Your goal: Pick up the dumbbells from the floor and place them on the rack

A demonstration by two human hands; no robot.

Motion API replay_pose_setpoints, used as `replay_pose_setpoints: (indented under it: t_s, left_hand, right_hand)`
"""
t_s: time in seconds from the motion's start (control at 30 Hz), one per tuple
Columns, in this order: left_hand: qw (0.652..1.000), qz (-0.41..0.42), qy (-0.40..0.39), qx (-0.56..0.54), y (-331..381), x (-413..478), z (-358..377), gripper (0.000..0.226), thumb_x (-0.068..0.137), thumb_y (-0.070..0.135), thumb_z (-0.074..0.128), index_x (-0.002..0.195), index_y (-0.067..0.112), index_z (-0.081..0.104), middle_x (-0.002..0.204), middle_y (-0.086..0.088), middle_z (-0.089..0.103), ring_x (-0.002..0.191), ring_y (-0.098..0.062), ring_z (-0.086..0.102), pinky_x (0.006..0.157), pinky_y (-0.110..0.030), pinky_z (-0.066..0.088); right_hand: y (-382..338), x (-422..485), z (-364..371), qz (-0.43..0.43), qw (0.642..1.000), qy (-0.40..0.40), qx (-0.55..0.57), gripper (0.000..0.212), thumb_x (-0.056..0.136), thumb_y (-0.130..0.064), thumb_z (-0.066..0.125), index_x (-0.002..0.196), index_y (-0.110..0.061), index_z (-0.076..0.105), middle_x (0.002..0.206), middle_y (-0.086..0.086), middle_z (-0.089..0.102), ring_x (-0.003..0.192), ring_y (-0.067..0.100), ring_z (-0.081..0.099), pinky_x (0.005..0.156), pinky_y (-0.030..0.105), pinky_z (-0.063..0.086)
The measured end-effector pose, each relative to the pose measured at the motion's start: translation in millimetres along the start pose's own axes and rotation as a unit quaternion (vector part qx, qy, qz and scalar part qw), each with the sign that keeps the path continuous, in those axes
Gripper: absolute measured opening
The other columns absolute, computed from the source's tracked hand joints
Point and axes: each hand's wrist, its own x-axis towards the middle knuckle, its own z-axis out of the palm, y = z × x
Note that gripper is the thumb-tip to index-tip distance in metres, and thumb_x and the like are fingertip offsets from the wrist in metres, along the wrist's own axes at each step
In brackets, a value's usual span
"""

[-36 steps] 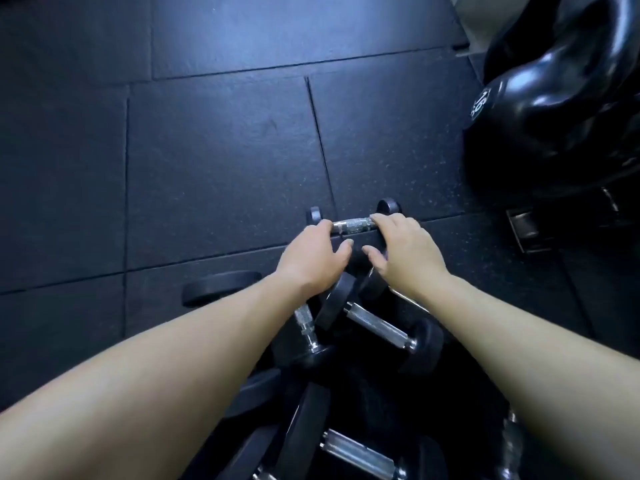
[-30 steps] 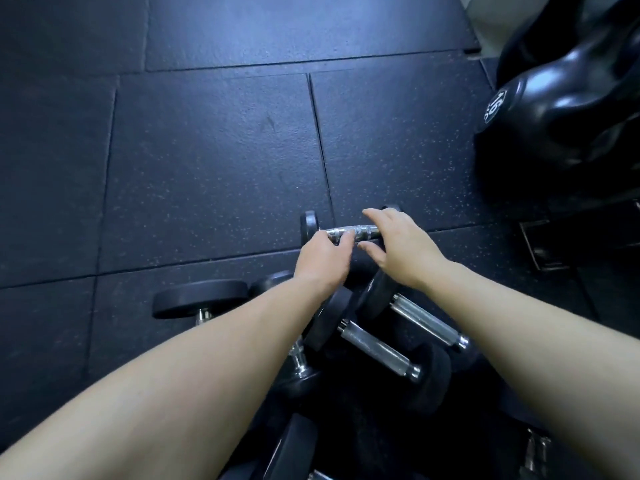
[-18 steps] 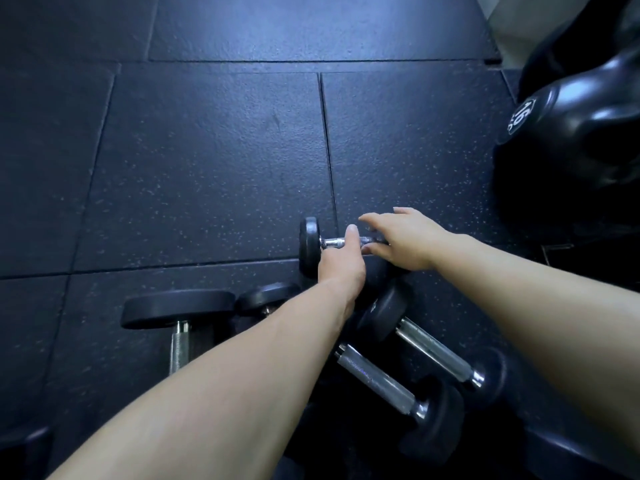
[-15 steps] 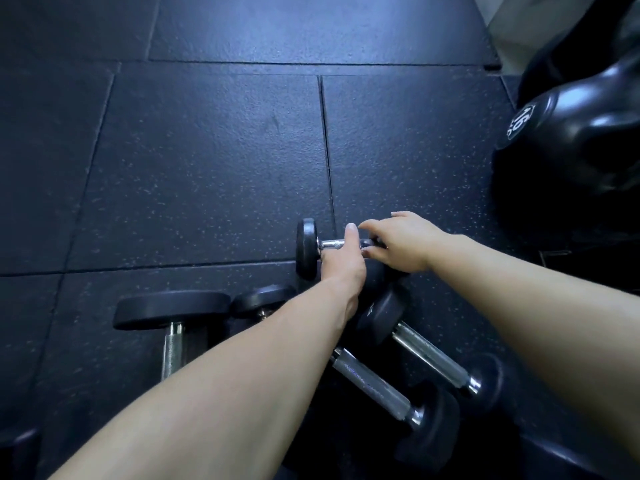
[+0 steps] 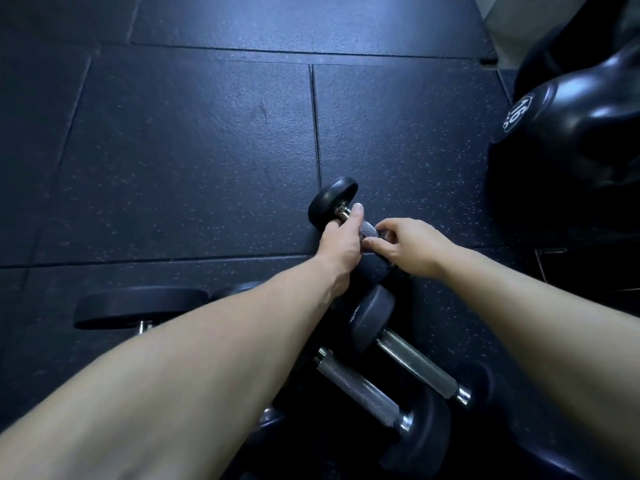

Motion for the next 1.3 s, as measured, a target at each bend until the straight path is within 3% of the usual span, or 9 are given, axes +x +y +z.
replay_pose_setpoints:
  t_s: [0.07,0.13,0.33,0.5,0.6,0.7,1.0,1.13,1.3]
  left_hand:
    - [1.0,0.005,-0.026,-0.005,3,6,1,0.033,0.097,0.051,0.062,0.103,0.018,0.061,0.097,-0.004,0.072,0.083,-0.017,0.071,0.081,-0.031,0.056]
    - [0.999,-0.009,-0.036,-0.014,4,14,-1,0.02,0.102,0.038,0.061,0.105,0.018,0.059,0.09,-0.002,0.069,0.074,-0.012,0.068,0.071,-0.029,0.056]
    - [0.999,-0.004,-0.038,-0.033,-1,22,-4,0.013,0.103,0.027,0.062,0.097,0.016,0.059,0.084,-0.004,0.069,0.07,-0.016,0.069,0.06,-0.031,0.061]
    - [0.998,0.03,-0.048,-0.042,11,14,4,0.011,0.102,0.021,0.064,0.103,0.011,0.06,0.098,-0.016,0.069,0.06,-0.017,0.069,0.045,-0.028,0.058]
    - [0.994,0.069,-0.08,-0.019,28,1,10,0.017,0.102,0.02,0.064,0.113,0.008,0.06,0.103,-0.016,0.071,0.066,-0.021,0.074,0.052,-0.034,0.062]
    - [0.988,0.113,-0.095,0.038,45,-22,16,0.018,0.101,0.024,0.066,0.111,0.01,0.064,0.104,-0.015,0.073,0.086,-0.032,0.076,0.075,-0.047,0.066]
    - [0.977,0.09,-0.158,0.11,72,-167,17,0.018,0.099,0.021,0.068,0.111,0.008,0.069,0.093,-0.012,0.071,0.077,-0.02,0.07,0.065,-0.03,0.06]
    - [0.966,0.069,-0.194,0.154,90,-247,19,0.015,0.096,0.023,0.072,0.109,0.015,0.074,0.095,-0.005,0.079,0.084,-0.017,0.074,0.079,-0.037,0.06]
    - [0.939,0.045,-0.273,0.207,122,-350,45,0.012,0.097,0.021,0.071,0.105,0.015,0.077,0.093,-0.014,0.076,0.082,-0.026,0.074,0.082,-0.046,0.061]
  right_hand:
    - [0,2,1,0.022,1.0,0.006,0.02,0.043,0.092,-0.066,0.056,0.112,-0.029,0.066,0.086,-0.011,0.066,0.085,0.019,0.066,0.074,0.033,0.05]
    - [0,5,1,0.032,0.999,0.005,0.022,0.043,0.09,-0.067,0.056,0.11,-0.029,0.063,0.086,-0.011,0.067,0.086,0.02,0.069,0.08,0.036,0.056]
    - [0,6,3,0.04,0.999,0.003,0.009,0.043,0.092,-0.064,0.058,0.117,-0.029,0.061,0.108,-0.001,0.074,0.104,0.025,0.068,0.093,0.04,0.054]
    - [0,-12,-3,0.038,0.996,0.058,0.058,0.038,0.091,-0.062,0.061,0.119,-0.036,0.065,0.088,-0.007,0.072,0.09,0.021,0.067,0.08,0.034,0.052]
    - [-6,-29,-20,0.043,0.989,0.098,0.099,0.035,0.093,-0.06,0.058,0.115,-0.036,0.07,0.081,-0.007,0.072,0.085,0.02,0.068,0.077,0.034,0.052]
    - [-19,-58,-37,0.053,0.978,0.129,0.153,0.036,0.094,-0.057,0.057,0.113,-0.03,0.071,0.086,-0.004,0.074,0.09,0.023,0.069,0.084,0.039,0.055]
    - [-90,-209,-65,0.162,0.911,0.165,0.341,0.031,0.092,-0.054,0.058,0.098,-0.024,0.067,0.078,-0.006,0.074,0.082,0.021,0.069,0.076,0.04,0.054]
    - [-124,-291,-91,0.211,0.873,0.159,0.409,0.025,0.091,-0.053,0.061,0.099,-0.03,0.062,0.055,-0.019,0.062,0.061,0.009,0.056,0.063,0.031,0.042]
    - [-155,-387,-141,0.268,0.815,0.188,0.477,0.027,0.088,-0.055,0.066,0.098,-0.031,0.056,0.074,-0.009,0.07,0.07,0.011,0.064,0.066,0.029,0.048]
